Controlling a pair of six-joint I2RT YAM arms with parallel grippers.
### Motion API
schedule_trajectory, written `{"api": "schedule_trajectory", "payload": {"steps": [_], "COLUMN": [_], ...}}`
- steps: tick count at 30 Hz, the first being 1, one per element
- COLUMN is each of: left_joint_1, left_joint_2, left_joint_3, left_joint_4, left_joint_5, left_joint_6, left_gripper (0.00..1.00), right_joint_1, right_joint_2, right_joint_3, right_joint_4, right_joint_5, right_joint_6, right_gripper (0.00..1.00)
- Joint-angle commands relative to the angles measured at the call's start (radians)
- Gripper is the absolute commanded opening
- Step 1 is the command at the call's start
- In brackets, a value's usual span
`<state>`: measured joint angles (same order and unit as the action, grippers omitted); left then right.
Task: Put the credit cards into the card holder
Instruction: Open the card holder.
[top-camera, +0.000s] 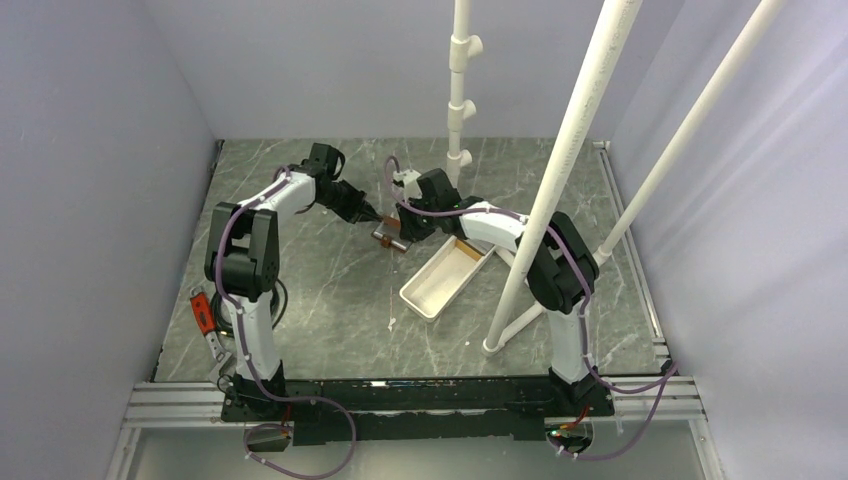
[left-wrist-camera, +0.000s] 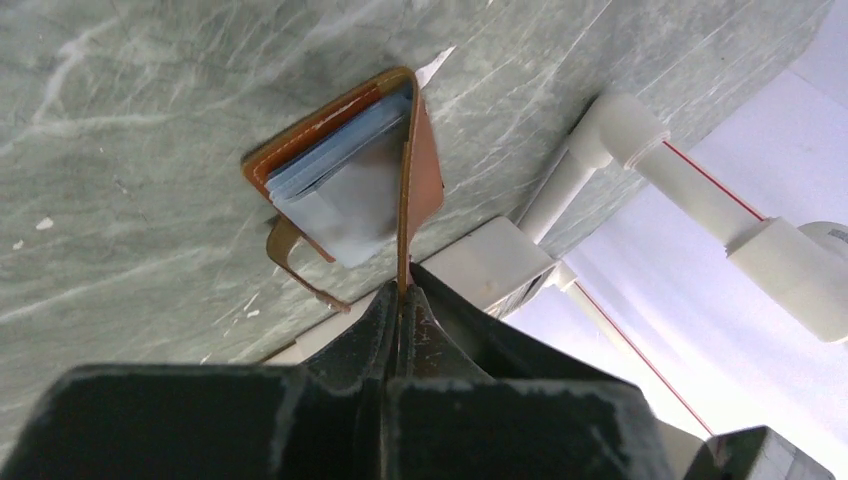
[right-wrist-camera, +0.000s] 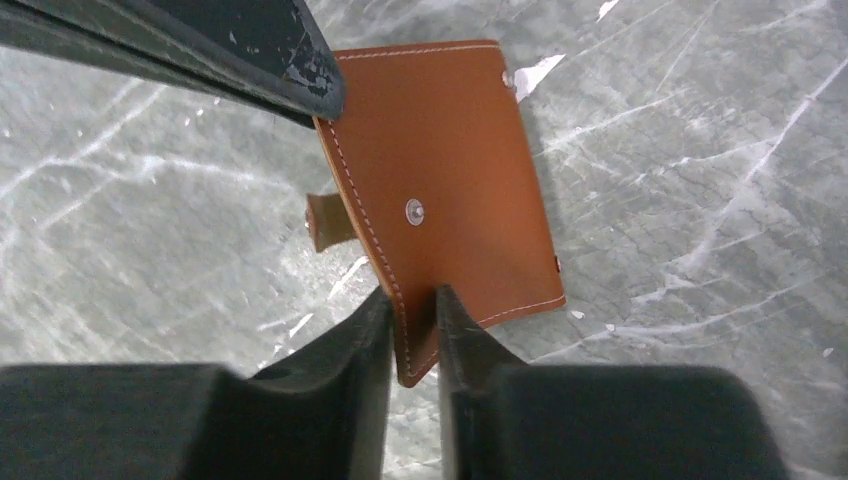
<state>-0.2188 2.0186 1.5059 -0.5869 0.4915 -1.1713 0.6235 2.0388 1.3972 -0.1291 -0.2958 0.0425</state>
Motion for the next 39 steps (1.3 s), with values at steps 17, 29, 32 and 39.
{"api": "schedule_trajectory", "payload": {"steps": [17,29,32,39], "left_joint_1": [-0.035,-0.111,-0.113,-0.111], "left_joint_2": [-0.209,0.018,0.027,0.000], "left_joint_3": [-0.210,-0.010,-0.019,-0.044], "left_joint_4": [0.167,-0.020,-0.021,-0.028], "left_joint_5": [0.025,-0.200,-0.231,-0.343], "left_joint_6": [0.621,0.604,0.616,0.623], "left_gripper": [0.82,0.84,0.75,0.42], "right_joint_1": [-0.161,-0.197,-0.206,-0.200], "right_joint_2": [0.087,0.098,0.083,0.062], "right_joint_3": [0.114,0.079,0.069,0.045], "right_joint_4": [0.031,0.046,0.040,0.047], "right_joint_5": [-0.340,-0.296,-0.281,-0.262], "right_joint_6": [0.345,0.435,0.430,0.402], "right_gripper": [0.00,0.00,0.00,0.00]}}
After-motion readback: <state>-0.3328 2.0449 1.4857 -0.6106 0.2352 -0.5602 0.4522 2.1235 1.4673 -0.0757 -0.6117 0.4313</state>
